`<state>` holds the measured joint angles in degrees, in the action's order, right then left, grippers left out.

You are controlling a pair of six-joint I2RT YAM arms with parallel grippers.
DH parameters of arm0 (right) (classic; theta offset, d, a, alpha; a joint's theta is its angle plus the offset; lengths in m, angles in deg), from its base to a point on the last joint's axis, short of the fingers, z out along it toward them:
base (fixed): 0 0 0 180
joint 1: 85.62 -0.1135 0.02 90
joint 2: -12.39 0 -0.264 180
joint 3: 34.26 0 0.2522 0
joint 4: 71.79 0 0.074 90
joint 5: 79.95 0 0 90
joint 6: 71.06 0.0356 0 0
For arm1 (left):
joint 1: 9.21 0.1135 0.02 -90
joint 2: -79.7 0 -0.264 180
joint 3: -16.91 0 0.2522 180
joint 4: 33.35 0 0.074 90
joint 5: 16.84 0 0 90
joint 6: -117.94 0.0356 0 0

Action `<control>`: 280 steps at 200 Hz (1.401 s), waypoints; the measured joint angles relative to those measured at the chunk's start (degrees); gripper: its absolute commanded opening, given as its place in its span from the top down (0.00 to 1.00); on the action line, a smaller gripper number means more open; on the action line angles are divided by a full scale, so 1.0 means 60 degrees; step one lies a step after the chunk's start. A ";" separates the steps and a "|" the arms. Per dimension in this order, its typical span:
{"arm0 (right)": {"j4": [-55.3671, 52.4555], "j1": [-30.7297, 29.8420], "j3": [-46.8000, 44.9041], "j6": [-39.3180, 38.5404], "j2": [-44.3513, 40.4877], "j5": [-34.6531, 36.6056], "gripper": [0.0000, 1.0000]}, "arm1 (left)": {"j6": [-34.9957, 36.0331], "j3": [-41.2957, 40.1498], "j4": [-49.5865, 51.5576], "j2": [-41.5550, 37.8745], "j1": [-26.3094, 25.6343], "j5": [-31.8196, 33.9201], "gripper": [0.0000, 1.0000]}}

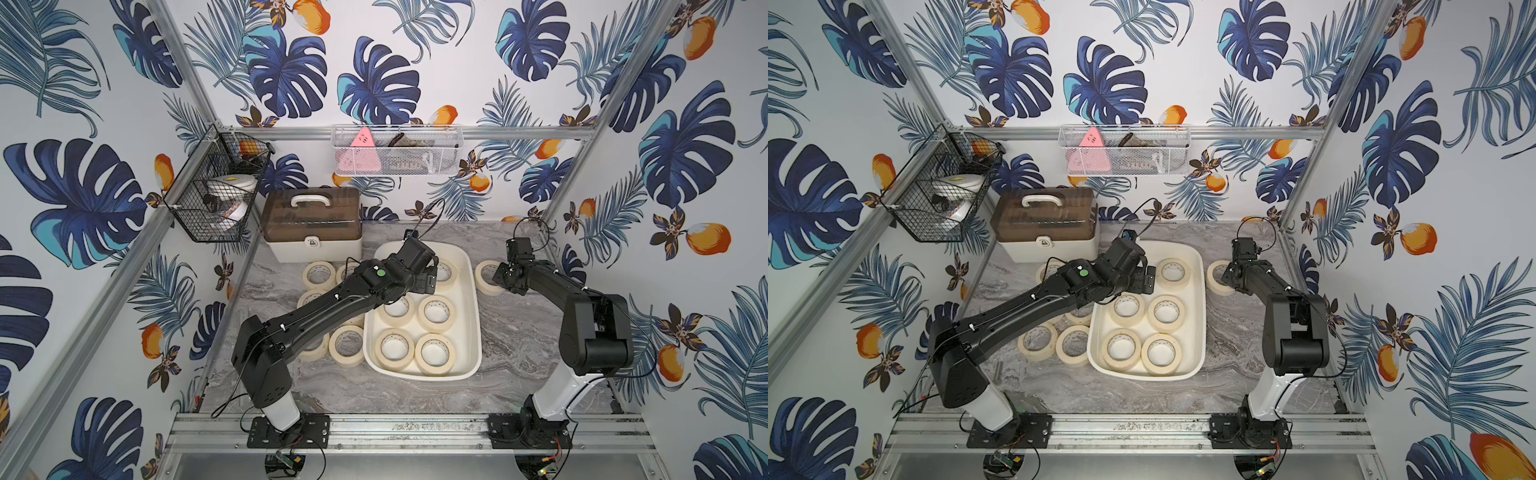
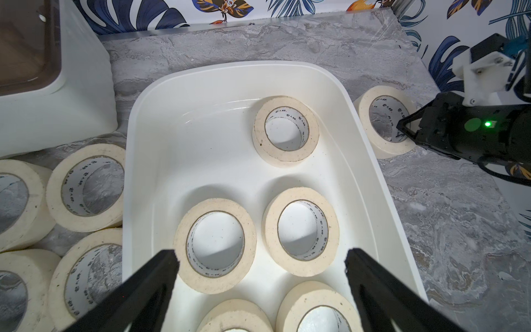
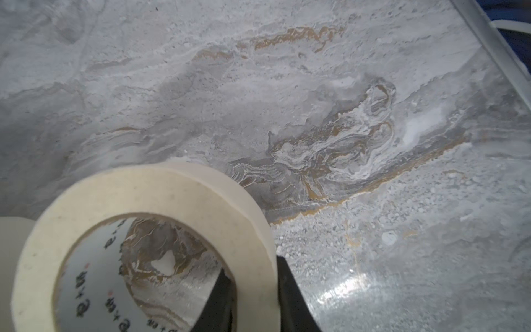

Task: Take out the art tape in the storage box
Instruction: Place the art tape at the center of the board, then pick up the art tape from the storage box.

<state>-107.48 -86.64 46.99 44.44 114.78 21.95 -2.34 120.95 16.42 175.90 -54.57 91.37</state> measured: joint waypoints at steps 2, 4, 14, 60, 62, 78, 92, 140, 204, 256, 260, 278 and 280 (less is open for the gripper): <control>0.0000 0.0000 0.0011 0.0000 0.0029 0.0000 1.00 | 0.0000 -0.0007 0.0000 0.0004 0.0004 -0.0004 0.01; 0.0000 -0.0004 0.0015 0.0000 0.0055 -0.0004 1.00 | 0.0000 -0.0015 0.0000 0.0004 0.0004 -0.0004 0.01; 0.0000 -0.0011 0.0029 0.0000 0.0157 -0.0004 1.00 | -0.0004 -0.0036 0.0000 0.0015 0.0015 -0.0007 0.01; -0.0011 -0.0135 0.0335 -0.0004 0.0809 -0.0084 1.00 | -0.0007 -0.0066 0.0007 0.0098 0.0055 -0.0051 0.01; -0.0011 -0.0146 0.0350 -0.0004 0.0841 -0.0087 1.00 | -0.0007 -0.0066 0.0007 0.0102 0.0055 -0.0058 0.01; -0.0007 -0.0222 0.0382 -0.0004 0.1020 -0.0106 1.00 | -0.0007 -0.0066 0.0011 0.0120 0.0058 -0.0069 0.01; -0.0004 -0.0251 0.0415 -0.0011 0.1104 -0.0138 1.00 | -0.0007 -0.0066 0.0015 0.0146 0.0066 -0.0069 0.01; -0.0011 -0.0259 0.0557 -0.0007 0.1188 -0.0280 0.63 | -0.0025 -0.0066 0.0113 0.0200 0.0069 -0.0069 0.01; -0.0448 -0.0259 0.0882 -0.0131 0.0430 -0.0157 0.48 | -0.0091 0.0368 0.0160 0.0463 0.0091 -0.0069 0.01; -0.1111 -0.0251 0.1198 -0.0437 -0.1020 -0.0022 0.46 | -0.0266 0.0761 -0.0175 0.0987 0.0310 0.0073 0.01; -0.1151 -0.0251 0.1224 -0.0441 -0.1122 -0.0055 0.46 | -0.0291 0.0776 -0.0240 0.1064 0.0339 0.0095 0.01; -0.1377 -0.0251 0.1290 -0.0477 -0.1559 -0.0240 0.45 | -0.0452 0.0867 -0.0514 0.1417 0.0452 0.0109 0.02; -0.1410 -0.0251 0.1290 -0.0477 -0.1621 -0.0280 0.45 | -0.0455 0.0885 -0.0543 0.1472 0.0466 0.0106 0.02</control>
<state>-115.94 -88.15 54.73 41.58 105.05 20.27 -5.07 126.26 13.17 184.73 -51.77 92.01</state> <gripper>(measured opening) 0.543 0.988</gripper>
